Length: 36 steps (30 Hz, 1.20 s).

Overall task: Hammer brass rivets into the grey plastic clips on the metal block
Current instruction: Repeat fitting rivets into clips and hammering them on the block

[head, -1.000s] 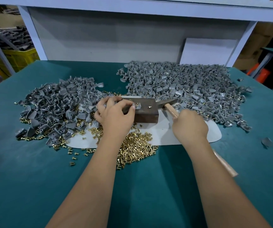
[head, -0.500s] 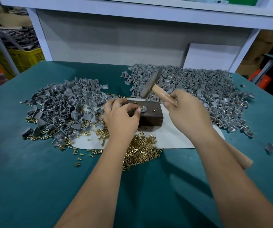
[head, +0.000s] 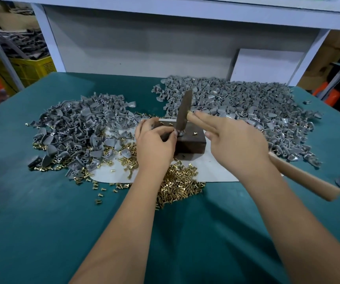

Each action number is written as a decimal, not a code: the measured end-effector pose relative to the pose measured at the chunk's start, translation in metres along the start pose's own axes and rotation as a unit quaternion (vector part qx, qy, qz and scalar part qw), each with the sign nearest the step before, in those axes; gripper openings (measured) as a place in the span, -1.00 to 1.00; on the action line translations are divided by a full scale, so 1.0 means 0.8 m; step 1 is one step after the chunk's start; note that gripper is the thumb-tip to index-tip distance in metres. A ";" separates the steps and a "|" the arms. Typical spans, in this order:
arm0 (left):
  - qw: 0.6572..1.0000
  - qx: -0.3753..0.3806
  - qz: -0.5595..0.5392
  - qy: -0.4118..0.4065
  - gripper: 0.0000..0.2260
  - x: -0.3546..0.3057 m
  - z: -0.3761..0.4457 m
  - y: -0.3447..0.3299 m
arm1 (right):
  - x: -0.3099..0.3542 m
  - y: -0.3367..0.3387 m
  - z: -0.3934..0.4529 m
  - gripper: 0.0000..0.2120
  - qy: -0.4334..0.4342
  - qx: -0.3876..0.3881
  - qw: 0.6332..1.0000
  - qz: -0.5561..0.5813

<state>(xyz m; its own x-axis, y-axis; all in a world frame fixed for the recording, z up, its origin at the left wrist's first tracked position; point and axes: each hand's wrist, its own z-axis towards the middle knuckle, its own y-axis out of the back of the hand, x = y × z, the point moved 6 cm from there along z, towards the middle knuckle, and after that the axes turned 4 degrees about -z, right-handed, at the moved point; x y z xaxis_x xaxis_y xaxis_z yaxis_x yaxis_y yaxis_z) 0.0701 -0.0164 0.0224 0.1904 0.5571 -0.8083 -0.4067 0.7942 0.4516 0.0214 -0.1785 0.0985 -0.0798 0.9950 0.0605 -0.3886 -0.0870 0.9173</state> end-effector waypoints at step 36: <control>1.000 0.000 -0.027 0.012 -0.90 0.003 0.000 -0.002 | 0.016 -0.025 -0.041 -0.31 -0.050 -0.094 0.994 -0.001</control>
<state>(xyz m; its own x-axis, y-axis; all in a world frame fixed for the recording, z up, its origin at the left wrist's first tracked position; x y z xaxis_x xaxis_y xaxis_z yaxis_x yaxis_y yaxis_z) 0.0710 -0.0162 0.0199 0.1910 0.5072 -0.8404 -0.3968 0.8230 0.4065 -0.0024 -0.1658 0.0682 0.0086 0.9942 0.1069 -0.5536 -0.0843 0.8285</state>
